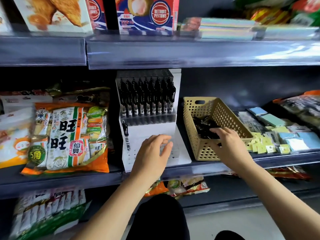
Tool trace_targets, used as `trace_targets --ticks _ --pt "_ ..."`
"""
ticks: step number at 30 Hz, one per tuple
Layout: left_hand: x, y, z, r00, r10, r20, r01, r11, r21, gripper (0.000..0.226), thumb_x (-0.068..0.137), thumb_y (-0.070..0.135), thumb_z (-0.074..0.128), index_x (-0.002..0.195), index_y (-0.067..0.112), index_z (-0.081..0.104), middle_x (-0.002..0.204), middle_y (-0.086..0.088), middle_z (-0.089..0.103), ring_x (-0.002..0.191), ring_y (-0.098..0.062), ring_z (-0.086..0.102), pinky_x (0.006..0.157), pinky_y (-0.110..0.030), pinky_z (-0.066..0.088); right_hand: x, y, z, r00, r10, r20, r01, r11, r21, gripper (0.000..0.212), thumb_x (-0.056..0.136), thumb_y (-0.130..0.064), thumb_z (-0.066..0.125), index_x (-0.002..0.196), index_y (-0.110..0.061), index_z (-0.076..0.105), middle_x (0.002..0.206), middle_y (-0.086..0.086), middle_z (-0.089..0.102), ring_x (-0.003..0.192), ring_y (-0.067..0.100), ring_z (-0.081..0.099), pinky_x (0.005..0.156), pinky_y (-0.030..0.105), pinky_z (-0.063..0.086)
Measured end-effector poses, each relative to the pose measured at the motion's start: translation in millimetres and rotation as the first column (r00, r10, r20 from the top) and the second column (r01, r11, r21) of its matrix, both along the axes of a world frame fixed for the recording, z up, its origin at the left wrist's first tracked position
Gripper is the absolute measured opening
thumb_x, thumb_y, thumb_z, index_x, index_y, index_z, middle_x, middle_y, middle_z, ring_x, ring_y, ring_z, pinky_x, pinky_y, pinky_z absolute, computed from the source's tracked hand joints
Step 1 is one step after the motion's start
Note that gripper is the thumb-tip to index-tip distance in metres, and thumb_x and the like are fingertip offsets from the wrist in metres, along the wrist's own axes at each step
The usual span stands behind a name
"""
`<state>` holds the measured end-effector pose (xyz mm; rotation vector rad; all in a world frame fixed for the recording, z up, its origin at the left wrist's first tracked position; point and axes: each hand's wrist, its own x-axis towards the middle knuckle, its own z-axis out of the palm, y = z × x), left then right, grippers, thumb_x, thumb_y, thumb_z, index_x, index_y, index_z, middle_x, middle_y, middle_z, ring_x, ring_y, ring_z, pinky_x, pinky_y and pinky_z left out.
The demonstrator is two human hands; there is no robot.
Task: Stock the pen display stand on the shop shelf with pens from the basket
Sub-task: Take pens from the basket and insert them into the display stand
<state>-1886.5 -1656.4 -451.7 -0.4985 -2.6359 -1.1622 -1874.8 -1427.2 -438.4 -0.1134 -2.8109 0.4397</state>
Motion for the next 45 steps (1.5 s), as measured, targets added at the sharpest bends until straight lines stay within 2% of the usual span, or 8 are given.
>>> trace_targets --ticks 6,12,23,26,29,33,36,45 --pt "-12.3 41.5 15.5 0.989 -0.144 -0.044 0.124 0.943 -0.309 0.042 0.094 0.038 0.05 0.134 0.027 0.046 0.13 0.008 0.051 0.121 -0.013 0.043 0.098 -0.03 0.039 7.9 33.0 -3.6 0.999 0.048 0.009 -0.048 0.986 0.16 0.027 0.079 0.001 0.057 0.093 -0.016 0.072 0.08 0.006 0.07 0.069 0.028 0.062 0.063 0.036 0.052" --pt "-28.0 76.7 7.4 0.951 -0.284 -0.121 0.192 0.851 -0.489 0.056 0.086 0.044 0.061 0.136 0.027 0.044 0.135 0.007 0.043 0.121 -0.015 0.041 0.096 -0.032 0.04 13.3 45.6 0.1 0.992 0.127 0.008 -0.125 0.967 0.223 0.038 0.066 0.008 0.06 0.083 -0.023 0.074 0.069 0.001 0.068 0.06 0.024 0.062 0.053 0.031 0.051" --pt "-44.5 79.7 8.6 0.896 -0.409 0.175 0.439 0.874 -0.207 0.047 0.071 0.044 0.075 0.112 0.03 0.056 0.134 0.016 0.032 0.111 -0.007 0.046 0.096 -0.03 0.046 27.1 53.6 4.1 0.964 0.235 -0.122 -0.22 0.967 0.125 0.037 0.061 0.011 0.076 0.082 -0.019 0.075 0.068 -0.007 0.07 0.061 0.017 0.061 0.054 0.026 0.048" --pt "-40.8 74.0 16.7 0.84 -0.454 0.297 0.497 0.863 -0.086 0.059 0.07 0.064 0.055 0.12 0.033 0.055 0.145 0.016 0.031 0.118 -0.008 0.048 0.102 -0.034 0.044 41.7 52.6 0.6 0.958 0.255 -0.128 -0.244 0.965 0.096 0.034 0.062 0.01 0.077 0.08 -0.018 0.075 0.07 -0.008 0.07 0.063 0.017 0.063 0.054 0.027 0.051" --pt "-33.5 75.7 13.8 0.866 -0.359 0.348 0.363 0.93 0.056 0.082 0.069 0.079 0.032 0.137 0.033 0.038 0.149 0.009 0.033 0.116 -0.014 0.055 0.099 -0.042 0.046 58.4 51.9 -8.6 0.957 0.259 -0.135 -0.256 0.966 0.038 0.03 0.065 0.006 0.074 0.082 -0.018 0.075 0.073 -0.008 0.071 0.065 0.016 0.063 0.055 0.036 0.054" --pt "-23.8 88.9 15.1 0.849 -0.164 0.503 0.142 0.986 0.082 0.068 0.087 0.063 0.043 0.139 0.02 0.033 0.124 0.002 0.053 0.101 -0.017 0.061 0.09 -0.042 0.052 74.3 46.4 -5.6 0.936 0.317 -0.151 -0.321 0.947 -0.004 0.027 0.065 -0.002 0.063 0.081 -0.021 0.074 0.071 -0.011 0.069 0.064 0.01 0.061 0.055 0.027 0.053" --pt "-21.5 98.4 22.0 0.847 -0.077 0.526 0.079 0.997 0.018 0.05 0.096 0.044 0.045 0.131 0.009 0.041 0.082 0.009 0.047 0.071 -0.011 0.059 0.074 -0.031 0.053 86.8 40.5 -5.9 0.928 0.36 -0.097 -0.367 0.929 -0.056 0.022 0.067 -0.007 0.065 0.08 -0.021 0.075 0.07 -0.011 0.068 0.069 0.004 0.057 0.067 0.005 0.043" --pt "-8.9 106.3 19.7 0.86 -0.065 0.506 0.149 0.981 -0.127 0.037 0.097 0.021 0.044 0.131 0.014 0.032 0.088 -0.007 0.055 0.074 -0.025 0.065 0.068 -0.04 0.059 102.0 53.9 -16.0 0.841 0.357 0.407 -0.167 0.886 -0.433 0.037 0.073 -0.017 0.078 0.108 -0.026 0.07 0.096 -0.016 0.068 0.088 0.001 0.062 0.08 0.011 0.048"
